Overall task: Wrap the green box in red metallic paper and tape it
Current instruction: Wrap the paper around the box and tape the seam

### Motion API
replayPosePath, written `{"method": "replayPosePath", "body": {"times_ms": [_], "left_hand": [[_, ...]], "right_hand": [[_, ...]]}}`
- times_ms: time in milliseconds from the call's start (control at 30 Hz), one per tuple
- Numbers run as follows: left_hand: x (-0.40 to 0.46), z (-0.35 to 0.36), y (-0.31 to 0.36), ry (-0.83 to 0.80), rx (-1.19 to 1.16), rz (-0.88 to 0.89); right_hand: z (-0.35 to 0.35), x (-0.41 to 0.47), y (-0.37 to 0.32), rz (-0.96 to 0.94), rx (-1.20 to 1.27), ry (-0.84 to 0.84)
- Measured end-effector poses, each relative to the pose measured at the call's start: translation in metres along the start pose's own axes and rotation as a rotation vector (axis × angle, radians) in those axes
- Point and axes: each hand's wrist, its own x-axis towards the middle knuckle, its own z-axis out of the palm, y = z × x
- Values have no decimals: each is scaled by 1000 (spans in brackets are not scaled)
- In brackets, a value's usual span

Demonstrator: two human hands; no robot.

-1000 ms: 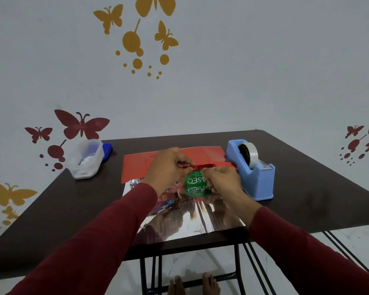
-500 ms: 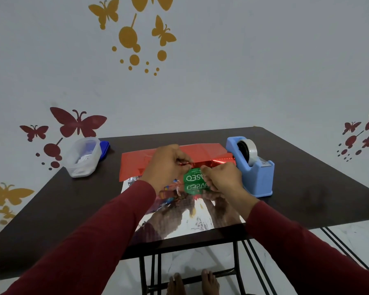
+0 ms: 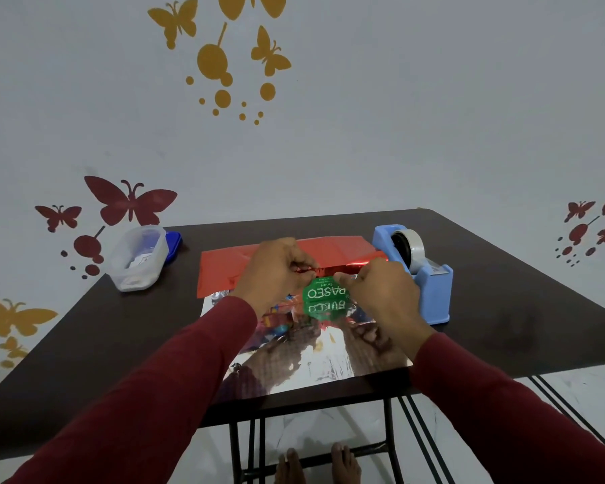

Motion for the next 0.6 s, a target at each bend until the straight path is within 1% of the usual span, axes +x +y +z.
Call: {"method": "replayPosePath", "body": {"times_ms": [100,233,300,400,533,600], "left_hand": [[0,0,0,-1,-14,-13],[-1,0,2,-4,-26,-21],[-1,-1,3,-9,-15,-27],[-2,0,6,-11,12,-47],[7,2,16,-6,-6,-102],[14,7,28,-20,3,-67]], "right_hand": [[2,-1,0,-14,-10,8],[8,-9,5,-110,-117,28],[3,-11,4,-138,-145,9],[-12,-12,3,-102,-38,-40],[-47,-15,8,-160,142,-39],[-69,-15,14,-173,164,-54]]}}
